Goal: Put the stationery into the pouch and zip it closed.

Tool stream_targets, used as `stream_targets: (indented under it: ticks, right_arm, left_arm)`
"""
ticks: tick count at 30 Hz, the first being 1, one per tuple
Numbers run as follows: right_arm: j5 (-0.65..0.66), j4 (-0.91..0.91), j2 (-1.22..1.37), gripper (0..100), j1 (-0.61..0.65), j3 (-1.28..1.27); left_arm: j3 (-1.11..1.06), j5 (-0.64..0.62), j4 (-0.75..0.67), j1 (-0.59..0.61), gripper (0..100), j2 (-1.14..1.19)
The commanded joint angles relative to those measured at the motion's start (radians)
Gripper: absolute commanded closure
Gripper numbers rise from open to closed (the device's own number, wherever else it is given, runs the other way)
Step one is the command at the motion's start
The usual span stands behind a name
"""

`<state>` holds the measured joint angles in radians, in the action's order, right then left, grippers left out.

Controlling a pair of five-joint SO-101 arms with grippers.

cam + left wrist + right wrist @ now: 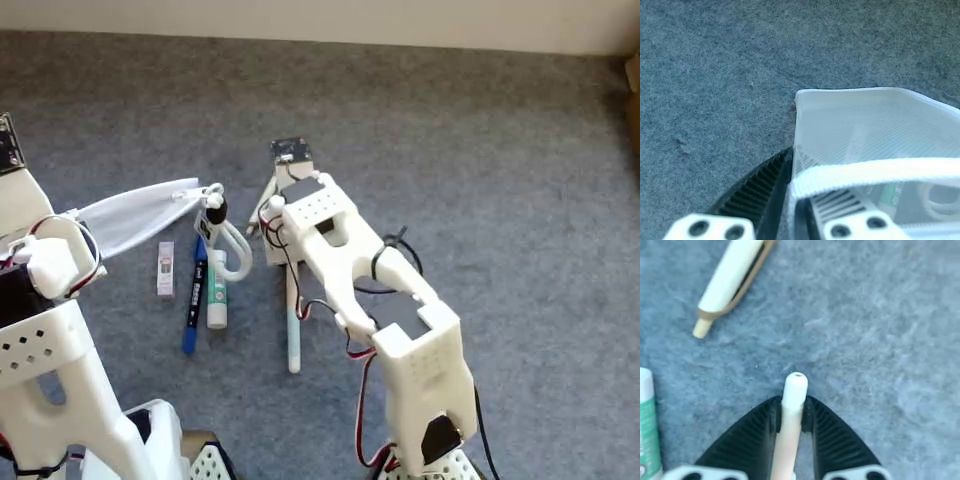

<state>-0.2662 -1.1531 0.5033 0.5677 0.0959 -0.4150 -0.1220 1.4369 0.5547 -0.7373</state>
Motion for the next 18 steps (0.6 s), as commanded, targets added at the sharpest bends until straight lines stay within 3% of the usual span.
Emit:
stream_targets:
  ticks: [1, 18]
  right_arm:
    - [-0.008, -0.062, -0.019, 99.2, -0.028, 0.074]
    - [-0.008, -0.49, -0.019, 99.2, -0.027, 0.383]
  left_arm:
    - [-0.025, -0.006, -0.011, 0.018, 99, 0.016]
    - [-0.025, -0.008, -0.012, 0.018, 99, 0.016]
